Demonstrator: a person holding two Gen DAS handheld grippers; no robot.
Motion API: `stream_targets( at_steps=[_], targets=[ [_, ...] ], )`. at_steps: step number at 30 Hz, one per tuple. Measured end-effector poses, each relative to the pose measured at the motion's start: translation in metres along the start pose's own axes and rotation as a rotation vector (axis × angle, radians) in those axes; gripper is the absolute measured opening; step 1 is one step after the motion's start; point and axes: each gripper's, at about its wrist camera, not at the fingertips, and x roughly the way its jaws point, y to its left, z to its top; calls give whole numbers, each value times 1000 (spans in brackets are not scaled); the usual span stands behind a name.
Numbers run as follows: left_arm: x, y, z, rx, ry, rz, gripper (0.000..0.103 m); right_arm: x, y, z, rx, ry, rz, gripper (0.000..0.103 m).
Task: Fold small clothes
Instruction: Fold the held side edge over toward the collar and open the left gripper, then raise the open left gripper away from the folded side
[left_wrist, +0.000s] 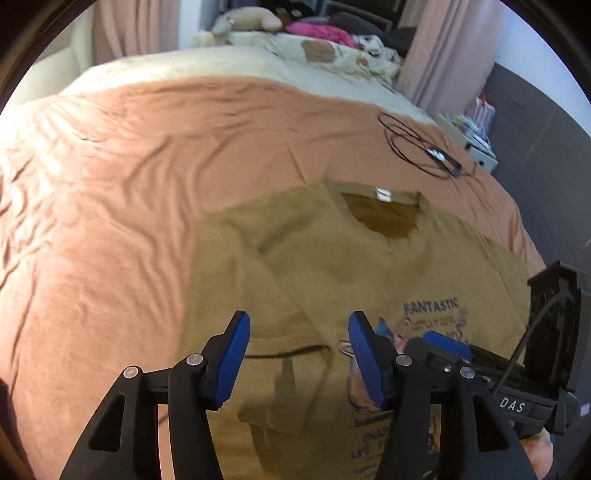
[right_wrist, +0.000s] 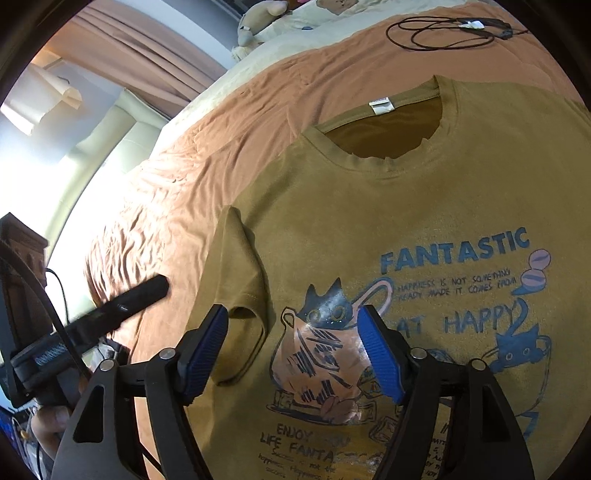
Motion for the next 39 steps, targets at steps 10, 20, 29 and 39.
stream_targets(
  at_steps=[10,20,29,39],
  targets=[
    [-20,59,-18,-94,1,53,57,32,48,-4,-193,60,-58,72],
    [-8,101,-45,-146,68,62,24,75,85,-6,-399,130,-236,72],
    [20,114,-62,-168,117,12,24,120,106,-12,-496,188,-364,72],
    [36,120,-63,-185,130,-28,24,141,107,1,-502,154,-413,71]
  ],
)
